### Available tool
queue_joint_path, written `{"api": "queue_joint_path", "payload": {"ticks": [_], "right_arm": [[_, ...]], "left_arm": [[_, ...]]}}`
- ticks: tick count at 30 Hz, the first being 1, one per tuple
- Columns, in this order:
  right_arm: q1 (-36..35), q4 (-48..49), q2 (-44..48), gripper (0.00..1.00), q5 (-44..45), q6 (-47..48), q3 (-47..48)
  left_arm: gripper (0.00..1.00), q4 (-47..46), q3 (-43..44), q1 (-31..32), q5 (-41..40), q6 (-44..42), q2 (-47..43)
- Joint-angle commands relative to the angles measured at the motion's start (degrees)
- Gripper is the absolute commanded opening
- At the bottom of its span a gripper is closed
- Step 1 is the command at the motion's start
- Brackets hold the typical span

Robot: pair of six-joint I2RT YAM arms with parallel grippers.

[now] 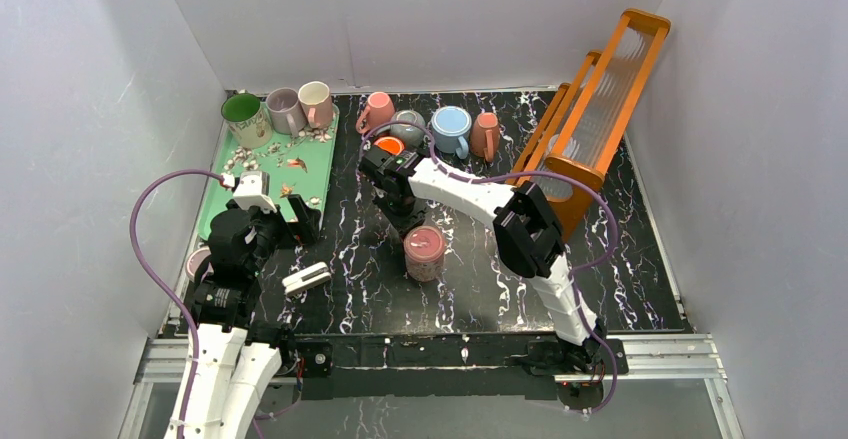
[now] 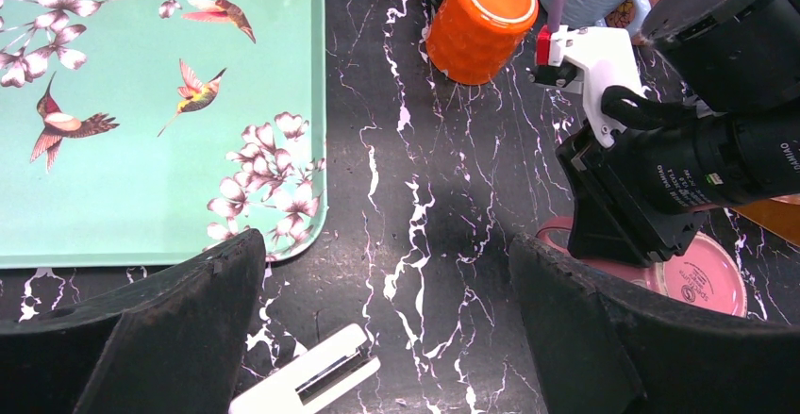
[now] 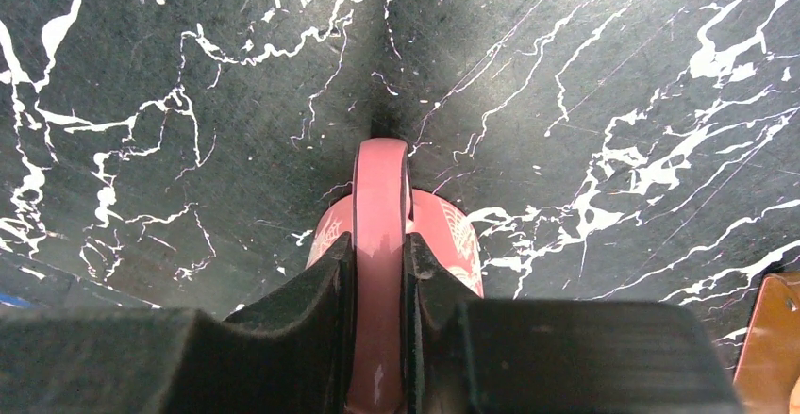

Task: Turn the mug right side up
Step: Turn over the cup at the center of the board.

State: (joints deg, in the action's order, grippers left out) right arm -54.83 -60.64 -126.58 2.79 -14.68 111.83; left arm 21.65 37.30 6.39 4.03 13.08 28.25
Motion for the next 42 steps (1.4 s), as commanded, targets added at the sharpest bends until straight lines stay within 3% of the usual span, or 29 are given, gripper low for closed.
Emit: {"api": "queue_joint_path", "payload": {"ticks": [1, 4, 15, 25, 32, 37, 42], "right_arm": [[-0.06, 2.88, 4.06, 0.08, 0.44, 1.45, -2.2], [-0.1, 5.29, 7.08, 0.01, 0.03, 2.34, -4.76], [-0.09, 18.71, 21.76, 0.01, -4.69, 6.33, -18.11], [-0.09, 34.08, 37.93, 0.01, -9.73, 9.94, -32.05], [-0.09, 49.86, 50.18, 0.01, -16.46, 10.38, -43.36], [-0.1, 57.55, 57.44, 0.01, -23.85, 10.82, -49.18], [-0.1, 63.01, 61.79, 0.01, -27.36, 8.47, -52.18]], "left_arm": [[0.98, 0.59, 1.7, 0.21, -0.04, -0.33, 0.05], [0.98, 0.59, 1.72, 0.2, -0.14, -0.34, 0.26], [0.96, -1.04, 1.21, 0.29, 4.23, -0.42, 1.43], [0.86, -13.45, -1.84, 0.55, 28.08, 5.87, 3.42], [0.81, -21.25, 0.67, 0.55, 39.47, 10.43, 7.17], [0.78, -32.65, -0.14, 0.68, 47.76, 15.9, 9.37], [0.79, -52.99, -5.46, 1.55, 52.85, 29.22, 10.53]]}}
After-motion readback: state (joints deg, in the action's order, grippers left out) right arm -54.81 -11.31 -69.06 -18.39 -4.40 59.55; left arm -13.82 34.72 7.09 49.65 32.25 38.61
